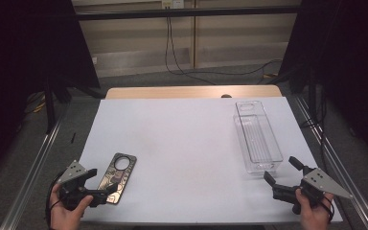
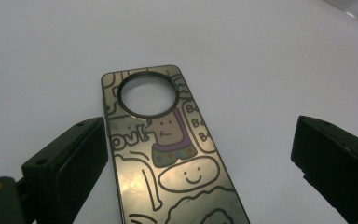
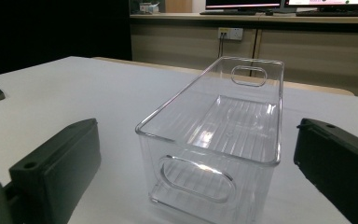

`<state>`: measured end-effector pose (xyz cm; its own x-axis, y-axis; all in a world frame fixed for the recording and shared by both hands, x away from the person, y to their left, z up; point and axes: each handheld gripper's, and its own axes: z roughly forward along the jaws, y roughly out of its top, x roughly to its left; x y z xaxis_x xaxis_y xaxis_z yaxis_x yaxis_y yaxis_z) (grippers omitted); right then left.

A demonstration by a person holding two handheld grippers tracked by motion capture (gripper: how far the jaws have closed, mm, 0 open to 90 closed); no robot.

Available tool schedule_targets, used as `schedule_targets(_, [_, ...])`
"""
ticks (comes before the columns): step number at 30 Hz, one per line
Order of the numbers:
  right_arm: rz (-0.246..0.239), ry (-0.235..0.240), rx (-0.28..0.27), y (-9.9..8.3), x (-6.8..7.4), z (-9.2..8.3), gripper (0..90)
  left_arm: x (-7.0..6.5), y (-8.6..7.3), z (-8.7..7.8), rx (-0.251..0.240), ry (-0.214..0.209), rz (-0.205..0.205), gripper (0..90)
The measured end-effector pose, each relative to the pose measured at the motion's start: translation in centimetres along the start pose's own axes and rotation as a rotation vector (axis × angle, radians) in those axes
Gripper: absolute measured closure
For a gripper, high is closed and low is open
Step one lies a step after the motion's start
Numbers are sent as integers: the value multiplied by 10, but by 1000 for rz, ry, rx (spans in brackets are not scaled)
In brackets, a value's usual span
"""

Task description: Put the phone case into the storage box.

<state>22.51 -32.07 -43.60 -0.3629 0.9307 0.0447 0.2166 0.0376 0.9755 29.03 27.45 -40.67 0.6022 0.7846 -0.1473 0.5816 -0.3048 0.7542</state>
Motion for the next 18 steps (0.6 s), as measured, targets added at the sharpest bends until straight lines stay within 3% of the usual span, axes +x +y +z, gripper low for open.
schedule_targets(3, [2, 1, 1, 0, 0, 1, 1, 4, 3, 4, 21, 2, -11, 44])
schedule_targets(6, [1, 2, 1, 0, 1, 1, 1, 7, 8, 12, 53, 38, 1, 55])
schedule_targets(7, [1, 2, 1, 0, 0, 1, 1, 7, 13, 16, 105, 49, 25, 58])
schedule_targets(11, [0, 2, -1, 0, 0, 1, 1, 6, 17, 23, 129, 71, 39, 58])
schedule_targets(18, [0, 7, 0, 0, 0, 2, 1, 2, 36, 37, 179, 62, 46, 54])
